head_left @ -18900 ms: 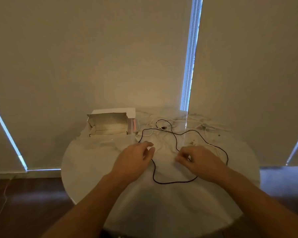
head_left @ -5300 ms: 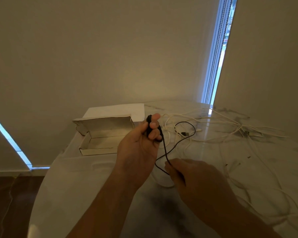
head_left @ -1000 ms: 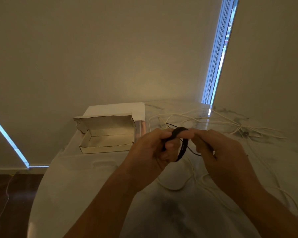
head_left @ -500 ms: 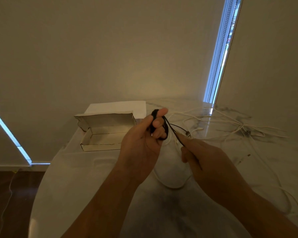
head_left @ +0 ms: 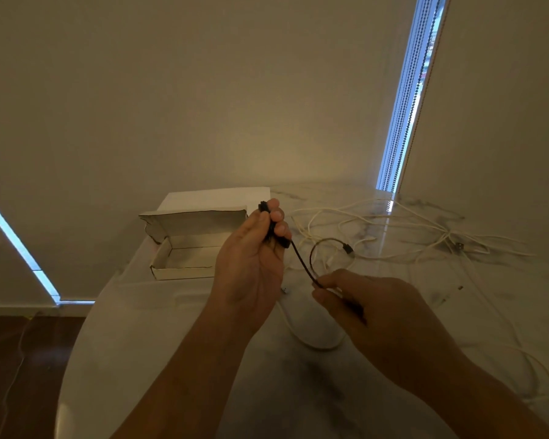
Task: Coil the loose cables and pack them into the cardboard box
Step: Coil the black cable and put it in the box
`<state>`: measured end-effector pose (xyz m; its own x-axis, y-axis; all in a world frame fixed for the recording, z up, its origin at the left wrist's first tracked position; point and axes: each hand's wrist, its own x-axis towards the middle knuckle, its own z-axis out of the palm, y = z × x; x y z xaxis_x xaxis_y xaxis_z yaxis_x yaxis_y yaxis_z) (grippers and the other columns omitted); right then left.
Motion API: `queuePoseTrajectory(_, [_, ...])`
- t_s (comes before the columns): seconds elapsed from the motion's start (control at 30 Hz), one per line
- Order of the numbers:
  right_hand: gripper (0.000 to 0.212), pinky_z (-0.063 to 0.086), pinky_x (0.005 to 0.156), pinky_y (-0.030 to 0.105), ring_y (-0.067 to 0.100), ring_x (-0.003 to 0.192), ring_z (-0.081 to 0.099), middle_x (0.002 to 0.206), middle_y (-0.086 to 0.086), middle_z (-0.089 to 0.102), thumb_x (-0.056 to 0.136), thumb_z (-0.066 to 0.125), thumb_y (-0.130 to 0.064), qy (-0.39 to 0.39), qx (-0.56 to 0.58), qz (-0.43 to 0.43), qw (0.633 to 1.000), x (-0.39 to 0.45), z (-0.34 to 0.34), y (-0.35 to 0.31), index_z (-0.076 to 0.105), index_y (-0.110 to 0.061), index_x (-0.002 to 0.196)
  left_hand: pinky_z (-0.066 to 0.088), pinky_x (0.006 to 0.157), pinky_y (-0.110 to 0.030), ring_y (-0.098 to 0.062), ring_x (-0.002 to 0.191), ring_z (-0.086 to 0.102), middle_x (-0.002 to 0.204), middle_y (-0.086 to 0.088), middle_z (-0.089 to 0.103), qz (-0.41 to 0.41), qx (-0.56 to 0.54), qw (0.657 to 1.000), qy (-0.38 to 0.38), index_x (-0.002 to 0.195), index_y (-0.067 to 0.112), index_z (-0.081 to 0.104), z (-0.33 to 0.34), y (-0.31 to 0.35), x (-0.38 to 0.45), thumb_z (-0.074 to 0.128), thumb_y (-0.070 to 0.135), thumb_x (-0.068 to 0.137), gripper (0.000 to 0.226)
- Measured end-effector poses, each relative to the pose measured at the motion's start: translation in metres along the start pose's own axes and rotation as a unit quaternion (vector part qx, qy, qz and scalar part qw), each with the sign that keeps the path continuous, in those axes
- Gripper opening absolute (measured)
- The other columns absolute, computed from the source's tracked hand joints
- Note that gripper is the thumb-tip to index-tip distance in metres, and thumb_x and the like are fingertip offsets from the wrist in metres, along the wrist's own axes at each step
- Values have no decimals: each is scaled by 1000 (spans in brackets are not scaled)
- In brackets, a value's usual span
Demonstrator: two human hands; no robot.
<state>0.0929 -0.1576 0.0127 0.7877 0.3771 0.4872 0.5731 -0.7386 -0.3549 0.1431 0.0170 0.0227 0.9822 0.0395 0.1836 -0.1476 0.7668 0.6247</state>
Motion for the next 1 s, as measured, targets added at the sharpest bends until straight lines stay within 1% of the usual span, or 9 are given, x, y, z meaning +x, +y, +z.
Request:
queuePoseTrajectory(0.1, [21, 36, 51, 11, 1, 60, 54, 54, -22, 46, 93, 48, -53, 1, 10, -13, 1000, -2, -4, -6, 63, -39, 95, 47, 80, -26, -10, 72, 53, 89, -5, 56, 19, -3, 1000, 3, 121, -1, 50, -3, 4, 3, 43, 9, 96, 27])
queuePoseTrajectory(0.2, [19, 35, 54, 10, -3, 59, 51, 66, -26, 51, 92, 49, -52, -12, 16, -36, 999, -4, -4, -12, 61, -41, 102, 47, 81, -26, -11, 73, 55, 89, -5, 57, 19, 17, 1000, 5, 120, 0, 51, -5, 4, 5, 43, 8, 98, 24])
queuePoseTrajectory(0.3, [24, 35, 56, 8, -10, 59, 46, 70, -35, 43, 92, 46, -48, -13, 30, -59, 998, -4, -4, -16, 62, -39, 108, 47, 79, -26, -14, 75, 54, 88, -7, 58, 11, 76, 997, 12, 125, -4, 53, -2, -3, 2, 39, 4, 103, 27])
queuePoseTrajectory(0.4, [24, 37, 60, 8, -8, 63, 48, 81, -31, 51, 94, 46, -43, 7, 48, -73, 996, -4, -6, -16, 64, -36, 109, 49, 76, -26, -14, 76, 57, 86, -5, 62, 13, 176, 984, -3, 122, -3, 58, 2, -10, -2, 41, 3, 102, 27])
queuePoseTrajectory(0.57, [23, 42, 69, 8, -7, 77, 57, 96, -25, 61, 97, 47, -38, 56, 60, -73, 994, -2, -12, -9, 65, -32, 110, 52, 80, -18, -13, 89, 67, 95, -7, 72, -5, 407, 909, -87, 105, 23, 66, 5, -15, -14, 43, 12, 103, 25])
queuePoseTrajectory(0.67, [21, 45, 71, 16, 1, 81, 59, 95, -18, 63, 99, 47, -33, 93, 47, -50, 993, 0, -16, 1, 65, -30, 108, 52, 72, -18, -17, 75, 66, 82, -10, 69, -27, 483, 864, -141, 107, 9, 67, 6, -20, -18, 40, 13, 104, 28])
queuePoseTrajectory(0.77, [19, 47, 69, 17, 2, 78, 57, 90, -18, 63, 97, 48, -35, 128, 27, -12, 991, 3, -18, 11, 65, -30, 103, 47, 59, -22, -11, 56, 54, 68, -2, 62, -49, 488, 857, -158, 96, 1, 66, 8, -20, -19, 37, 9, 104, 31])
queuePoseTrajectory(0.9, [23, 43, 66, 10, 0, 78, 55, 79, -21, 56, 96, 48, -44, 153, 15, 22, 988, 6, -17, 16, 65, -29, 96, 37, 54, -21, -7, 50, 44, 58, 6, 54, -78, 466, 864, -176, 90, 17, 69, 9, -17, -20, 33, 8, 103, 40])
queuePoseTrajectory(1.0, [24, 40, 59, 13, 0, 78, 55, 78, -18, 59, 93, 48, -46, 163, 25, 48, 985, 6, -18, 18, 65, -29, 93, 32, 51, -20, -11, 52, 36, 58, 0, 44, -83, 421, 883, -190, 94, 8, 72, 11, -16, -20, 32, 7, 102, 41])
